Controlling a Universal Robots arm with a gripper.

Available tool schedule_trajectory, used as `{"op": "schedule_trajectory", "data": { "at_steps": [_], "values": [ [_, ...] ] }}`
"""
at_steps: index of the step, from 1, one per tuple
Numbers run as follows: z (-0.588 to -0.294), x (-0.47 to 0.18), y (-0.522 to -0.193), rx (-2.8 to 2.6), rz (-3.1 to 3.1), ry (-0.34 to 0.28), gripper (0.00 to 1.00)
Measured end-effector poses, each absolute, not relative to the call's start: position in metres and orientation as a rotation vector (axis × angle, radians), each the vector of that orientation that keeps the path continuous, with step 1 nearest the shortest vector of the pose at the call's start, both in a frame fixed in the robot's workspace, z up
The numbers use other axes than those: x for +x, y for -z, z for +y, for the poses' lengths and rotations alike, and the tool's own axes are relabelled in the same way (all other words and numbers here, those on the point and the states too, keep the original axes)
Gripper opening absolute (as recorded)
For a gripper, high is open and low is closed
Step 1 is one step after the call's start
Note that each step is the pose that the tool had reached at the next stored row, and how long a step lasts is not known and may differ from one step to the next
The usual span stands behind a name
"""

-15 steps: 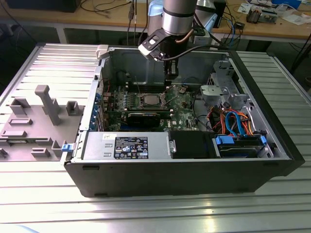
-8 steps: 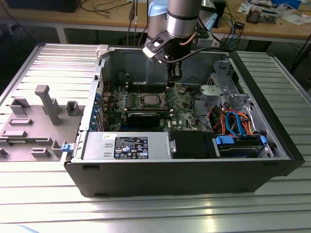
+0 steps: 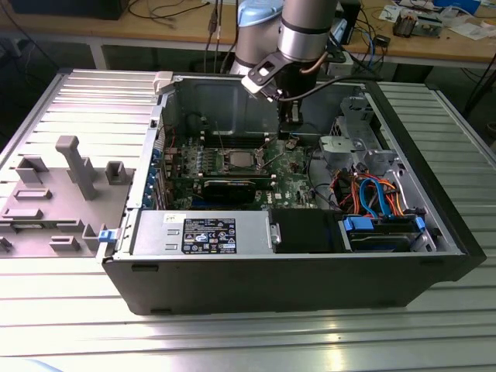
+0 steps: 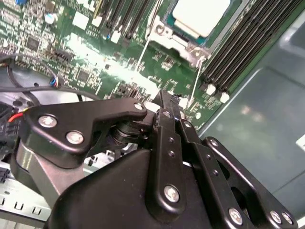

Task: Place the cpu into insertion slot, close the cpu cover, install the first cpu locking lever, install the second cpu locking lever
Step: 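Close the cpu cover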

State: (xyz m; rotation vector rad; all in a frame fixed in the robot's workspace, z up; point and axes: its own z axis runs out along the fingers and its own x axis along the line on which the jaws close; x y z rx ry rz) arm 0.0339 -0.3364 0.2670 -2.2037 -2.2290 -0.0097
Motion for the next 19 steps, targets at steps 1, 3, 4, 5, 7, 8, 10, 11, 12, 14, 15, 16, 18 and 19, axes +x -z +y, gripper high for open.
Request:
{"op": "schedule_trajectory", "data": {
  "at_steps": [1, 3, 4, 5, 7, 8, 10, 11, 12, 14, 15, 16, 18, 19],
  "values": [
    [-0.336, 0.036, -0.267, -2.204, -2.229, 0.01, 0.11],
    [-0.336, 0.04, -0.267, -2.204, -2.229, 0.01, 0.11],
    [-0.336, 0.043, -0.266, -2.204, -2.229, 0.01, 0.11],
    [-0.336, 0.046, -0.266, -2.204, -2.229, 0.01, 0.11],
    [-0.336, 0.049, -0.265, -2.204, -2.229, 0.01, 0.11],
    [-0.336, 0.05, -0.264, -2.204, -2.229, 0.01, 0.11],
    [-0.336, 0.051, -0.261, -2.204, -2.229, 0.01, 0.11],
    [-0.336, 0.051, -0.26, -2.204, -2.229, 0.009, 0.11],
    [-0.336, 0.052, -0.259, -2.204, -2.229, 0.01, 0.11],
    [-0.336, 0.052, -0.255, -2.204, -2.229, 0.01, 0.11],
    [-0.336, 0.052, -0.254, -2.204, -2.229, 0.01, 0.11],
    [-0.336, 0.052, -0.253, -2.204, -2.229, 0.01, 0.11],
    [-0.336, 0.052, -0.249, -2.204, -2.229, 0.01, 0.11],
    [-0.336, 0.052, -0.249, -2.204, -2.229, 0.01, 0.11]
  ]
}}
